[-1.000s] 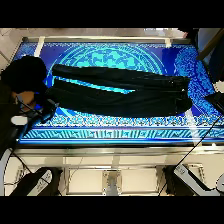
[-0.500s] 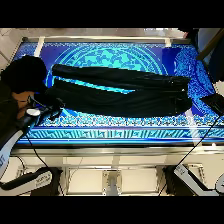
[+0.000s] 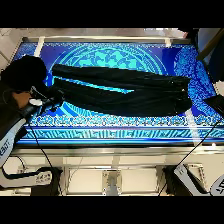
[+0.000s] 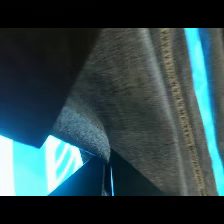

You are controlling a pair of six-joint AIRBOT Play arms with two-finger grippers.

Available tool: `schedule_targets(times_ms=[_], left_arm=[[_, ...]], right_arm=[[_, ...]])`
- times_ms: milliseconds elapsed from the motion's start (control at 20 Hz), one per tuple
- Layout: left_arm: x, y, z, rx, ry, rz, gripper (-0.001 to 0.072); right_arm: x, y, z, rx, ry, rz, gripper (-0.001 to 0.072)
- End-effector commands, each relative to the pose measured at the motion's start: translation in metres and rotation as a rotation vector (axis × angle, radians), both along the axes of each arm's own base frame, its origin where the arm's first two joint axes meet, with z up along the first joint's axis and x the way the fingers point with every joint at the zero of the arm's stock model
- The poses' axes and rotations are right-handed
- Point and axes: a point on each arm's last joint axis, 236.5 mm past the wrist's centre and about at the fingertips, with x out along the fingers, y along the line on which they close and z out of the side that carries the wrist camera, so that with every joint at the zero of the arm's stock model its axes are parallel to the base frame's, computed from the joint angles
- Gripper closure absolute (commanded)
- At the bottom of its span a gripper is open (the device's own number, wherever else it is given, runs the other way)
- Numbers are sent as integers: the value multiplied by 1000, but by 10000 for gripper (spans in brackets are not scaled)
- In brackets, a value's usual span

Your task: Fold the clothes and pants, and hang the long-sleeved shirts on hangers.

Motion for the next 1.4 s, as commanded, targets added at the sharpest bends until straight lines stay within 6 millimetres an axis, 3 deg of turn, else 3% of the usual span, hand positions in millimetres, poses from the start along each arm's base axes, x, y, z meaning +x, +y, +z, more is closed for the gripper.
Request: schedule_targets(times_ms=[0,50,150,350,450,600,800,1000,1050,1100,1150,1250,1350], left_arm=[[2,-11,13,42,-28,-106,690],[-1,-16,14,46,-28,-143,690],[-4,-21,16,44,-26,-173,690],[-4,-21,16,59,-31,-189,690],[-4,-21,16,60,-31,-190,690],[-4,-21,16,65,-31,-194,690],[-6,-19,14,86,-27,-207,689],[-7,-18,12,106,-23,-220,690],[-7,-18,12,112,-22,-224,689],[-7,-17,12,114,-22,-225,690],[-7,-15,13,120,-24,-225,690],[-9,-6,24,186,-44,-253,691],[-21,2,55,245,-74,-300,692]], right_arm=[[-39,-16,-39,66,66,-138,156],[-40,-12,-59,174,42,-216,156],[-25,0,-90,351,-46,-314,143],[6,3,-146,428,-14,-371,138],[36,6,-159,432,-15,-350,138],[64,4,-178,389,20,-324,139],[88,-11,-192,343,31,-360,158],[114,3,-202,347,50,-303,176],[119,7,-202,350,50,-295,324],[125,9,-198,345,42,-285,547],[129,10,-191,350,30,-270,649],[130,16,-167,386,5,-208,656],[111,12,-139,370,4,-144,656]])
